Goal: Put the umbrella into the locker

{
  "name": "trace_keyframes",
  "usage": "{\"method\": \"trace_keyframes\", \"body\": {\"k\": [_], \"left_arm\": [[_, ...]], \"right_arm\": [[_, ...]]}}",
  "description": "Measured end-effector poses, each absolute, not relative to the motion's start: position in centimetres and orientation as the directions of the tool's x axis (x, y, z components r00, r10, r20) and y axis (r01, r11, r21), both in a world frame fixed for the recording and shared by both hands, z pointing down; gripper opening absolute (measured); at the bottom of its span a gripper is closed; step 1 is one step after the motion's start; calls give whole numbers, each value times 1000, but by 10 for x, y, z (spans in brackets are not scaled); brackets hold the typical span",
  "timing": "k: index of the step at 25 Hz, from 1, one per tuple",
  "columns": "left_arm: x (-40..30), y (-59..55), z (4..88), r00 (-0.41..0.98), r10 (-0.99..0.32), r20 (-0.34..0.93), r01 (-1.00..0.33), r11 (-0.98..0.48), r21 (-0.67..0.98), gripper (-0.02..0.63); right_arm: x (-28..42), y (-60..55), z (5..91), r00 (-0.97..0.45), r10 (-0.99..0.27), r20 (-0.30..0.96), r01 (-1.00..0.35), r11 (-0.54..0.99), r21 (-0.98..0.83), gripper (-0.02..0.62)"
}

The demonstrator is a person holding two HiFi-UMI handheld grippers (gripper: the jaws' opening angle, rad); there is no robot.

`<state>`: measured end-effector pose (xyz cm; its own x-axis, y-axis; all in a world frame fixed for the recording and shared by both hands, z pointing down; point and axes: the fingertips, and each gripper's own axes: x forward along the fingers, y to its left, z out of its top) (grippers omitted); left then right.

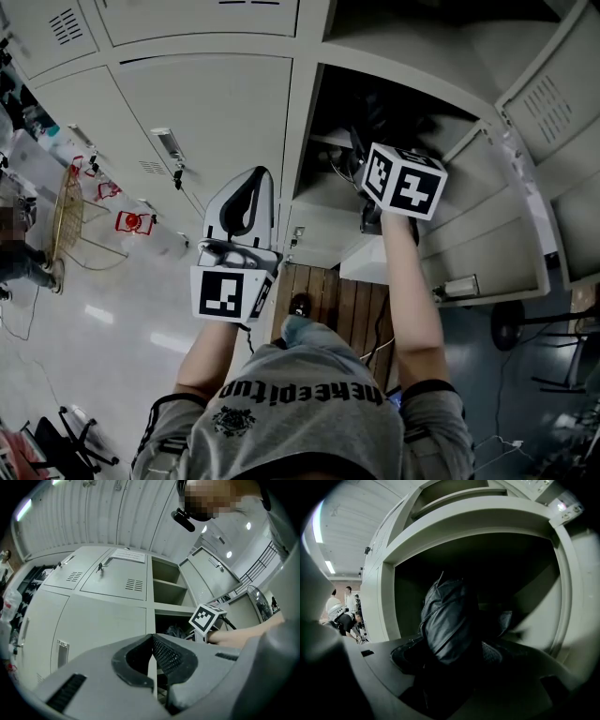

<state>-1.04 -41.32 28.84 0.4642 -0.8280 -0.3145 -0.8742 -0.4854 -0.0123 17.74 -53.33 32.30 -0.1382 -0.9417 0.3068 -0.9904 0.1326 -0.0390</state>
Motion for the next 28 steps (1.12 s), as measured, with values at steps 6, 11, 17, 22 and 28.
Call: {"method": "trace_keyframes", "body": {"k": [6,11,17,22,28], "left_arm": [[-12,-416,289,462,-830,-312,-876,-483,-13,5],[-11,-417,290,461,-833,-308,-878,-478,-20,5],[-12,-422,290,461,-835,-300,-879,-477,-22,5],[-11,-424,289,465,-832,-302,-877,-480,-28,5],[-17,-428,290,455,-839,-298,-883,-468,-31,5]], "right_arm": [[185,-547,319,-121,-941,316,-993,110,-51,270],[193,-558,319,-103,-938,330,-994,86,-64,270],[192,-569,315,-114,-936,334,-992,90,-84,270],[194,-581,311,-98,-939,330,-994,76,-80,270],[197,-591,319,-76,-942,327,-996,58,-65,270]]}}
